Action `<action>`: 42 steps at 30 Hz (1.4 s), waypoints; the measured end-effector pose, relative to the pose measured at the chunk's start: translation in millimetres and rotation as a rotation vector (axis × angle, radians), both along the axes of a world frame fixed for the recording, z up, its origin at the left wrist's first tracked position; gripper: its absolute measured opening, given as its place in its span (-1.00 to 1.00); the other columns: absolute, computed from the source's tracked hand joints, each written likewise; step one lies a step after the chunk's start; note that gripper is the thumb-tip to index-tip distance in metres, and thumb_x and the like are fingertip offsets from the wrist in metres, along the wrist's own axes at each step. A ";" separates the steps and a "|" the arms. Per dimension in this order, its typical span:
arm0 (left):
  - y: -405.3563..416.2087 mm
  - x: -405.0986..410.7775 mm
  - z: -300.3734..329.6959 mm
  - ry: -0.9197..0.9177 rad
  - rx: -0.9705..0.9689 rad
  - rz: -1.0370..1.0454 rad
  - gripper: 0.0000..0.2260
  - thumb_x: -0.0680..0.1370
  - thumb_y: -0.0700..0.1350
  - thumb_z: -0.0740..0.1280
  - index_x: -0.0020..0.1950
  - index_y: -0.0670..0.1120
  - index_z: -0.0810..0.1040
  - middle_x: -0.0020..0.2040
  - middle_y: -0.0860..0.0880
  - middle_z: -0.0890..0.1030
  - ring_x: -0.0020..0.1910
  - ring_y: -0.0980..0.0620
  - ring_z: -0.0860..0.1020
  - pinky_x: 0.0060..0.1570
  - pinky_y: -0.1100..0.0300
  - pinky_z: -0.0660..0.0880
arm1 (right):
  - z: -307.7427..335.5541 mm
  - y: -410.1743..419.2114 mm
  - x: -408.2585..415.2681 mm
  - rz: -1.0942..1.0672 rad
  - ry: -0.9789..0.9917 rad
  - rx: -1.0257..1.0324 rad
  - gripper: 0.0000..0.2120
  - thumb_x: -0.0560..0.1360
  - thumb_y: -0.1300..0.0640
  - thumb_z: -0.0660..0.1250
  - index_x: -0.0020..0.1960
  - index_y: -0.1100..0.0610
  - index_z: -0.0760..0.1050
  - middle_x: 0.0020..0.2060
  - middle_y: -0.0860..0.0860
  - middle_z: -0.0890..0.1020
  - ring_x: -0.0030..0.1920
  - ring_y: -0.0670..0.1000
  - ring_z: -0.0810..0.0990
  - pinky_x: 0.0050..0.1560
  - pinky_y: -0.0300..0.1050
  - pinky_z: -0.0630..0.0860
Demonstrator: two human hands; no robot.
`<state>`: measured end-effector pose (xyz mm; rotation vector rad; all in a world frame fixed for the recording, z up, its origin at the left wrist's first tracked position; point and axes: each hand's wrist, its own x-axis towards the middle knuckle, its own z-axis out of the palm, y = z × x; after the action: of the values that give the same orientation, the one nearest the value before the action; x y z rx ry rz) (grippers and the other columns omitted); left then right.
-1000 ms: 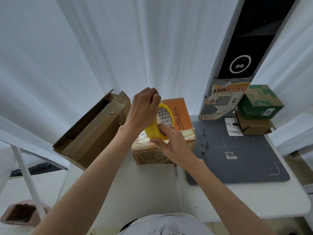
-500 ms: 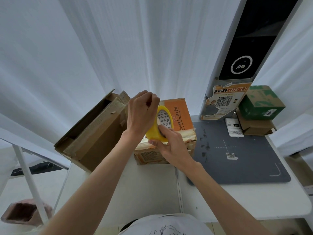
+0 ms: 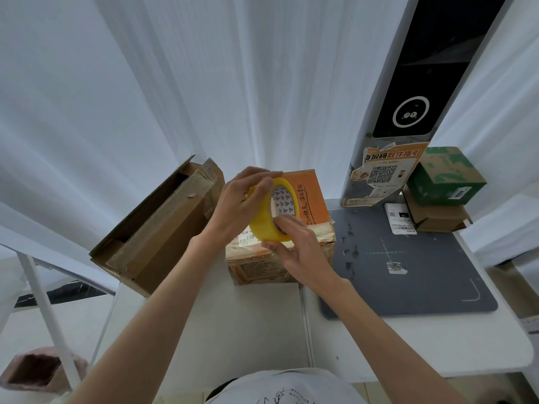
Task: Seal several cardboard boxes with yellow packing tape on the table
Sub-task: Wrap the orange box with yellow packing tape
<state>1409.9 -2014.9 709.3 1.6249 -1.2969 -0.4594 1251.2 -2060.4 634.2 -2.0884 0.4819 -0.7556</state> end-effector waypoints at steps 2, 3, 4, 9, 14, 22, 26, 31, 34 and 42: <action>10.2 11.6 2.5 -0.026 0.091 -0.138 -0.58 0.58 0.15 0.35 0.40 0.04 0.57 0.25 0.11 0.57 0.22 0.13 0.57 0.12 0.26 0.54 | -1.2 -4.5 -4.2 -0.004 0.014 -0.032 -0.75 0.54 0.09 0.43 0.15 0.19 0.55 0.13 0.02 0.63 0.38 0.02 0.44 0.43 -0.08 0.36; 14.2 18.2 4.4 -0.060 0.117 -0.182 -0.50 0.53 0.16 0.43 0.43 0.04 0.54 0.28 0.14 0.56 0.24 0.14 0.57 0.16 0.25 0.54 | -1.2 -6.0 -7.5 0.007 0.016 -0.055 -0.76 0.54 0.12 0.43 0.14 0.22 0.55 0.15 0.08 0.64 0.42 -0.09 0.40 0.49 -0.19 0.26; 17.6 24.2 7.6 -0.097 0.133 -0.222 -0.43 0.48 0.17 0.50 0.45 0.04 0.52 0.29 0.16 0.55 0.25 0.15 0.56 0.19 0.25 0.53 | -1.1 -7.4 -10.6 0.019 0.017 -0.078 -0.78 0.54 0.16 0.43 0.13 0.25 0.55 0.14 0.12 0.65 0.39 -0.21 0.39 0.52 -0.29 0.17; 25.3 34.6 16.6 -0.262 0.127 -0.240 -0.30 0.31 0.24 0.53 0.40 0.03 0.58 0.27 0.14 0.60 0.24 0.22 0.55 0.17 0.40 0.48 | 0.3 -7.3 -13.8 0.047 -0.002 -0.092 -0.83 0.51 0.27 0.41 0.05 0.34 0.56 0.02 0.21 0.67 0.28 -0.22 0.43 0.48 -0.45 0.05; 31.0 25.9 11.1 -0.335 -0.011 -0.126 -0.38 0.34 0.24 0.50 0.33 -0.01 0.62 0.24 0.13 0.61 0.20 0.30 0.55 0.17 0.41 0.49 | -4.0 -7.9 -12.0 0.013 0.009 -0.057 -0.79 0.51 0.24 0.46 0.10 0.29 0.56 0.19 0.03 0.62 0.42 -0.40 0.20 0.44 -0.51 0.05; 33.3 13.7 -0.9 -0.386 -0.269 -0.008 -0.57 0.39 0.08 0.55 0.14 -0.16 0.71 0.11 -0.02 0.68 -0.04 0.39 0.57 -0.05 0.51 0.46 | 2.3 -7.4 -10.1 -0.051 0.066 0.058 -0.70 0.51 0.10 0.47 0.19 0.21 0.57 0.22 -0.04 0.59 0.47 0.08 0.37 0.44 -0.22 0.25; 23.4 21.2 5.7 -0.267 -0.070 -0.046 -0.47 0.44 0.29 0.45 0.31 0.04 0.60 0.21 0.09 0.62 0.13 0.25 0.59 0.10 0.33 0.54 | 16.6 -1.1 -10.0 -0.039 0.003 0.119 -0.66 0.52 -0.03 0.42 0.14 0.21 0.57 0.04 0.02 0.64 0.12 0.05 0.54 0.16 0.15 0.52; 11.2 26.4 10.1 -0.058 0.290 -0.197 -0.42 0.52 0.35 0.29 0.44 0.08 0.48 0.24 0.09 0.62 0.19 0.15 0.61 0.18 0.11 0.58 | 38.6 6.4 -5.6 0.051 -0.017 0.339 -0.77 0.57 0.03 0.34 0.20 0.04 0.52 0.04 0.08 0.66 0.07 0.04 0.64 0.10 0.01 0.59; 6.3 20.9 9.6 -0.099 0.286 -0.186 -0.52 0.59 0.27 0.28 0.42 0.06 0.52 0.16 0.09 0.65 0.10 0.19 0.62 0.07 0.24 0.57 | 51.3 14.5 2.3 0.010 -0.102 0.473 -0.82 0.61 -0.06 0.24 0.15 -0.05 0.52 -0.11 0.11 0.63 -0.11 -0.04 0.62 -0.05 -0.16 0.57; 7.5 12.2 11.6 0.060 0.240 -0.199 -0.59 0.67 0.20 0.14 0.41 0.06 0.54 0.16 0.07 0.66 0.08 0.15 0.64 0.05 0.23 0.54 | 66.2 19.7 4.4 -0.043 -0.100 0.683 -0.80 0.70 0.03 0.11 0.08 -0.15 0.50 -0.23 -0.39 0.63 -0.15 -0.35 0.60 -0.15 -0.48 0.50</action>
<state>1422.1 -2007.5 720.9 1.6689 -1.4069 -0.8067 1255.6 -2040.7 700.4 -1.4027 0.6265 -0.6045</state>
